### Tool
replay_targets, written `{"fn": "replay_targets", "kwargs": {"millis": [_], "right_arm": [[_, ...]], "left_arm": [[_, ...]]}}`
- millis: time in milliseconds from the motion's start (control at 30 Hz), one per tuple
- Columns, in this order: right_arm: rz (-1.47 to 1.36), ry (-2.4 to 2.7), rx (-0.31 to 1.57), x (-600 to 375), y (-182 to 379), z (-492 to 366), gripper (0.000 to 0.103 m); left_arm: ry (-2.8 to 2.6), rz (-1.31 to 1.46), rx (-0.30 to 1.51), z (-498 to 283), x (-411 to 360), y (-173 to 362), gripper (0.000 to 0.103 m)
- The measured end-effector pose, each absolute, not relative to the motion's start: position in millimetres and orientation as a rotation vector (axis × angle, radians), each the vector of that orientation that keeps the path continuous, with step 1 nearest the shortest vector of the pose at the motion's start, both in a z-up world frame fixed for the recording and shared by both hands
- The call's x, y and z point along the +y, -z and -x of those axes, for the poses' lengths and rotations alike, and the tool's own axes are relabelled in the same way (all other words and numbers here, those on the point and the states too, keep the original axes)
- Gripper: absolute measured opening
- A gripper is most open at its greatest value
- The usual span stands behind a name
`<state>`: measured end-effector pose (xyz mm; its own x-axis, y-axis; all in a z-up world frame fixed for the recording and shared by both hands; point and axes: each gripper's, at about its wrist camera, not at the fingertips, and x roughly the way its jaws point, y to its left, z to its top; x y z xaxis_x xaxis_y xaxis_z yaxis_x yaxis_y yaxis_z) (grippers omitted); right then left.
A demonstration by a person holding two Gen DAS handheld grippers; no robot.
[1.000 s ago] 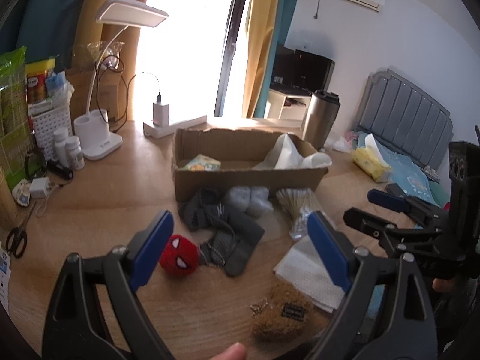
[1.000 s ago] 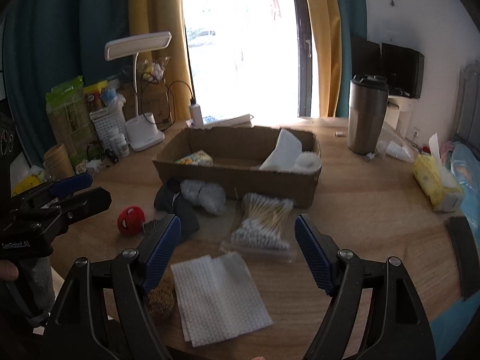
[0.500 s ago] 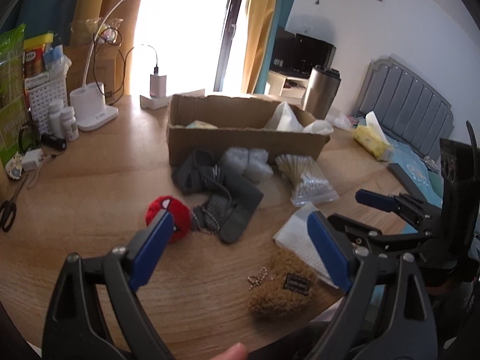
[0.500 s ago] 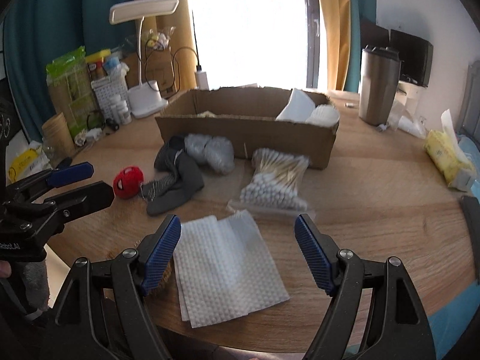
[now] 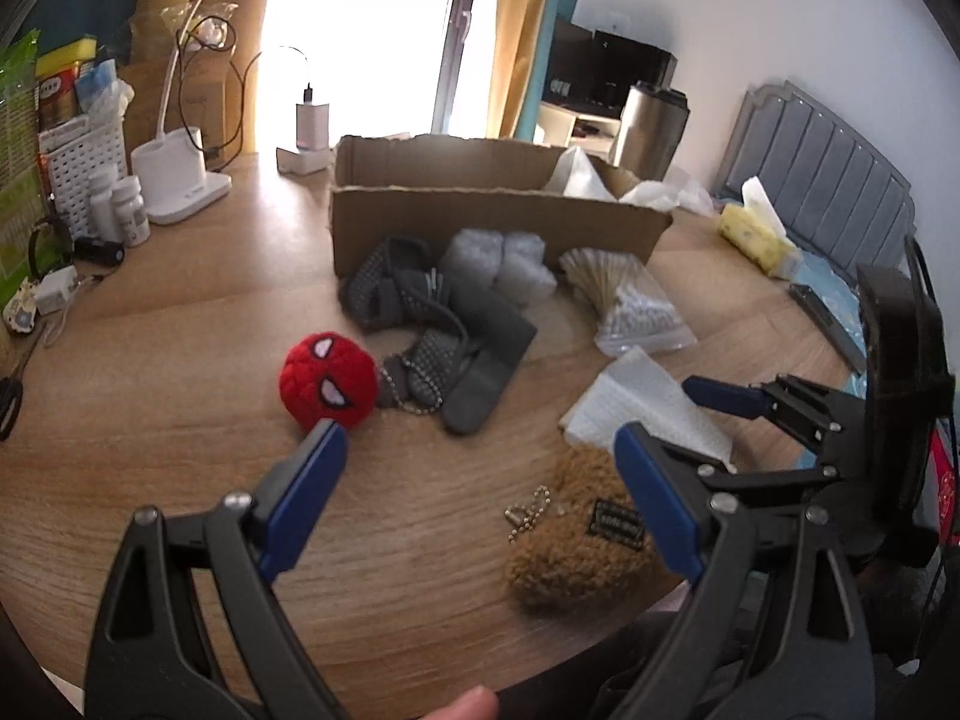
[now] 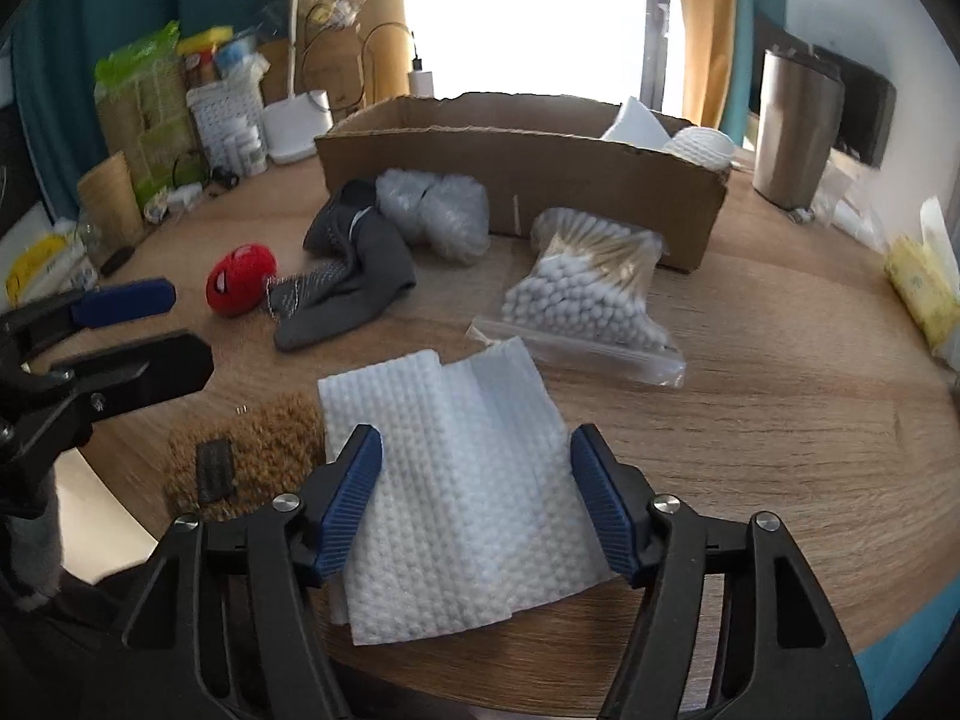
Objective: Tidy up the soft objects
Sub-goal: 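Grasp the brown plush pouch with the left gripper while the right gripper grasps the white wipe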
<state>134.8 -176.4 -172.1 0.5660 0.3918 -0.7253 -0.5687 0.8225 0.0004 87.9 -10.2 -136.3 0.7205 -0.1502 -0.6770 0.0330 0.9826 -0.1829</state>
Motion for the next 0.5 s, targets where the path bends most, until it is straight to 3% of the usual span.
{"fn": "replay_targets", "kwargs": {"millis": [100, 367, 500], "right_arm": [[0.256, -0.584, 0.780, -177.4, 172.4, -134.0, 0.061], [0.291, -0.592, 0.751, -186.2, 170.1, -127.7, 0.014], [0.289, -0.568, 0.742, -200.5, 167.5, -126.0, 0.011]], "left_arm": [[0.106, 0.151, 0.768, -88.0, -13.4, 137.0, 0.092], [0.158, 0.099, 0.794, -87.9, -33.8, 137.4, 0.092], [0.199, 0.066, 0.827, -88.2, -46.8, 141.6, 0.092]]}}
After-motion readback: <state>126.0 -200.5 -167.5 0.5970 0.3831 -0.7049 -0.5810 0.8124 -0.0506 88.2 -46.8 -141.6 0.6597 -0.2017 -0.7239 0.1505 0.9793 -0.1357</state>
